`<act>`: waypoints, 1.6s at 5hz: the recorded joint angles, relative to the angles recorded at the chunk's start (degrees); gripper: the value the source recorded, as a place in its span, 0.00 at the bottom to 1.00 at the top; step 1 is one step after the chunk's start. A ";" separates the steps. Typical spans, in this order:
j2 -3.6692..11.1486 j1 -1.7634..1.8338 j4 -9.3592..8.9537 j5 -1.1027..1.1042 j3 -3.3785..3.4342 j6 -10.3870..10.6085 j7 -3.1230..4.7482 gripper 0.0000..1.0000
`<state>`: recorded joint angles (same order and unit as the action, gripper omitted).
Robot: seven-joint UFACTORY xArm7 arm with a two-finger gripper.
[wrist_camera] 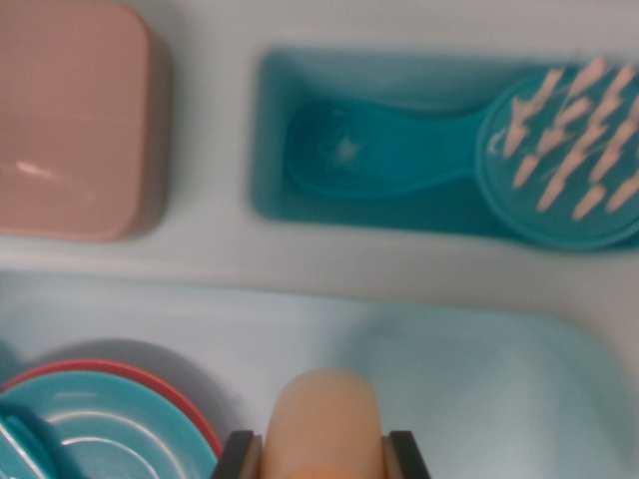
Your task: Pick detergent from the sink
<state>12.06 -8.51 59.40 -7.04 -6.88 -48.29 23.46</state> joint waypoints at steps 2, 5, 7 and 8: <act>-0.53 0.01 1.23 0.16 -0.03 -1.75 -0.19 1.00; -1.83 0.03 4.26 0.55 -0.11 -6.06 -0.66 1.00; -2.58 0.05 6.00 0.78 -0.15 -8.51 -0.93 1.00; -2.58 0.05 6.00 0.78 -0.15 -8.51 -0.93 1.00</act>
<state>9.49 -8.46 65.40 -6.26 -7.03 -56.81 22.53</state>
